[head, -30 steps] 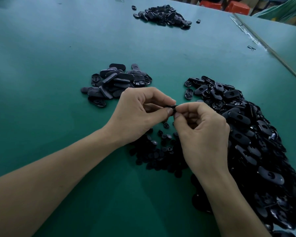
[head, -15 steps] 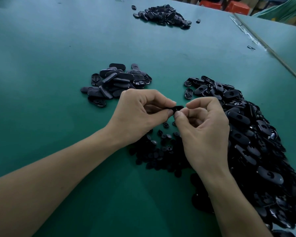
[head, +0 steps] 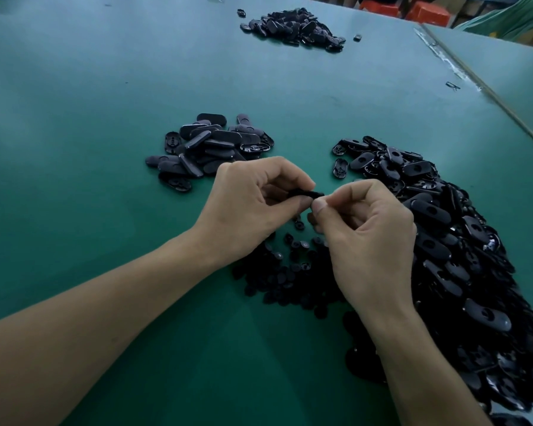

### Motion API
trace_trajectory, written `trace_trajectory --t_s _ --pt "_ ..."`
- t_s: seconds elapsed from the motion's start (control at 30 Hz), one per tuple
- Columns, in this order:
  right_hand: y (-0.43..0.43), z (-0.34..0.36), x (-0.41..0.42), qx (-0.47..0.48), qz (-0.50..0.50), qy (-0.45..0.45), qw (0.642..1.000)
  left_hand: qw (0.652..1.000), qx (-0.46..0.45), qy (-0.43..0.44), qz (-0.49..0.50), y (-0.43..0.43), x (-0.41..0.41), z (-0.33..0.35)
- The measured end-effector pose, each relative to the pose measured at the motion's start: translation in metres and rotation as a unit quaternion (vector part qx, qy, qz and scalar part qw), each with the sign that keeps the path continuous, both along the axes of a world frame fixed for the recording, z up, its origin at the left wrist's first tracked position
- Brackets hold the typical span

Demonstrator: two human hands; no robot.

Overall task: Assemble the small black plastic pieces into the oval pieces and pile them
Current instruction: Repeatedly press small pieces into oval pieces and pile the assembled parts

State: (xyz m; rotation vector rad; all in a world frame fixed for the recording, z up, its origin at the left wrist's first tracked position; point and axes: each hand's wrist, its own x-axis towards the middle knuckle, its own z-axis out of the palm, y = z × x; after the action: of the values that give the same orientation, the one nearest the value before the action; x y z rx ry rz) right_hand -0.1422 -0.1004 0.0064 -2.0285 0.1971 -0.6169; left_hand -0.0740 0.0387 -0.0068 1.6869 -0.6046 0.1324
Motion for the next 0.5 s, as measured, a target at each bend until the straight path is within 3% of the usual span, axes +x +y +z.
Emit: trace_trajectory --t_s 0.5 --pt "-0.0031 0.0042 0.0003 -0.026 0.025 -0.019 0.999 1.0 -0.003 -0.003 -0.005 -0.0011 -0.0007 0.0006"
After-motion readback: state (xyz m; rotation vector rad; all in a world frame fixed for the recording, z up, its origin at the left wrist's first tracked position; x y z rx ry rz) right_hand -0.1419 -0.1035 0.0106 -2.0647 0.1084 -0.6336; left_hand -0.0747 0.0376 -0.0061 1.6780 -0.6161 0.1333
